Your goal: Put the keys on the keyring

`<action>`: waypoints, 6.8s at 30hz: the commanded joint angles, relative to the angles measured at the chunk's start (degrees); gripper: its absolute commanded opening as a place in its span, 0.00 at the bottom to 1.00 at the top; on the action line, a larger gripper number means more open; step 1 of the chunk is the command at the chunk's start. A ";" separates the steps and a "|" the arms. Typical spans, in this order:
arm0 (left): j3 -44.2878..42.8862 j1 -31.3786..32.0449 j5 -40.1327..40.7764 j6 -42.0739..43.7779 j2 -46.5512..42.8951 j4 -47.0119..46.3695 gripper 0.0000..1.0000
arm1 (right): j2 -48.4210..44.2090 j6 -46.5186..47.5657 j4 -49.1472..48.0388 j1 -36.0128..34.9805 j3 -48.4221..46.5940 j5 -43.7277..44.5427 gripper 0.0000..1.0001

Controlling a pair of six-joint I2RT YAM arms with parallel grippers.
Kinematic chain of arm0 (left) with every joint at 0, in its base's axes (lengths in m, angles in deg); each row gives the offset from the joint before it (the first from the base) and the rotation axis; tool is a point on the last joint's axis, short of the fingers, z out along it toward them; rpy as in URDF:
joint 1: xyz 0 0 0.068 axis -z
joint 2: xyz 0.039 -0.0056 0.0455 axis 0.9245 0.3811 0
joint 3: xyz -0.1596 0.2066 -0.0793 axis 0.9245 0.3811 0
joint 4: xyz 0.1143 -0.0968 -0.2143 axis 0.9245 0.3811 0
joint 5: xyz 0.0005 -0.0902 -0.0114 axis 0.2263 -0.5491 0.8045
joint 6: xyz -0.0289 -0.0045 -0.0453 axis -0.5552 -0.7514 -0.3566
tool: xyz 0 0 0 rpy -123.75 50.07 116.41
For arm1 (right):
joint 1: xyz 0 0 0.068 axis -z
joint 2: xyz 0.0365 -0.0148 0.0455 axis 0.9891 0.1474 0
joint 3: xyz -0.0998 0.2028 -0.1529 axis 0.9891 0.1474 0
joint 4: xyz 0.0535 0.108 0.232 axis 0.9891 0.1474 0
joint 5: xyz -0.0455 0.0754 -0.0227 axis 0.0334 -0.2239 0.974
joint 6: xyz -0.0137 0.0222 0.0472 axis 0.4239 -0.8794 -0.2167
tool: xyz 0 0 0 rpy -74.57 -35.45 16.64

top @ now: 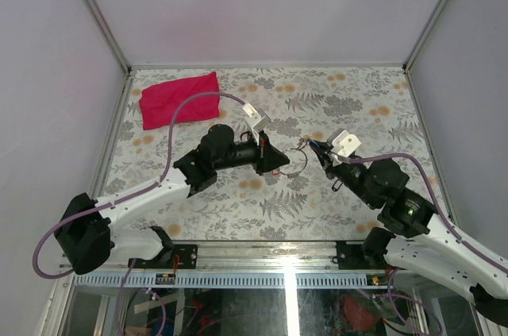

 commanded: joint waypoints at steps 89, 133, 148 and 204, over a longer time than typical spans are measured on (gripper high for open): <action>7.96 3.47 11.37 -0.74 -14.73 -8.56 0.45 | 7.57 -17.00 40.67 -0.18 -22.97 -2.52 0.00; -14.07 4.64 -5.54 27.80 -3.98 19.53 0.00 | 15.61 -15.12 32.58 -0.20 -27.55 -24.40 0.05; -13.02 1.58 4.12 16.67 -7.00 14.32 0.00 | -6.18 -6.82 -0.75 -0.14 0.06 -11.76 0.45; -13.99 0.69 5.07 13.89 -9.57 12.99 0.00 | -0.01 -0.26 -33.44 -0.14 22.10 -13.11 0.28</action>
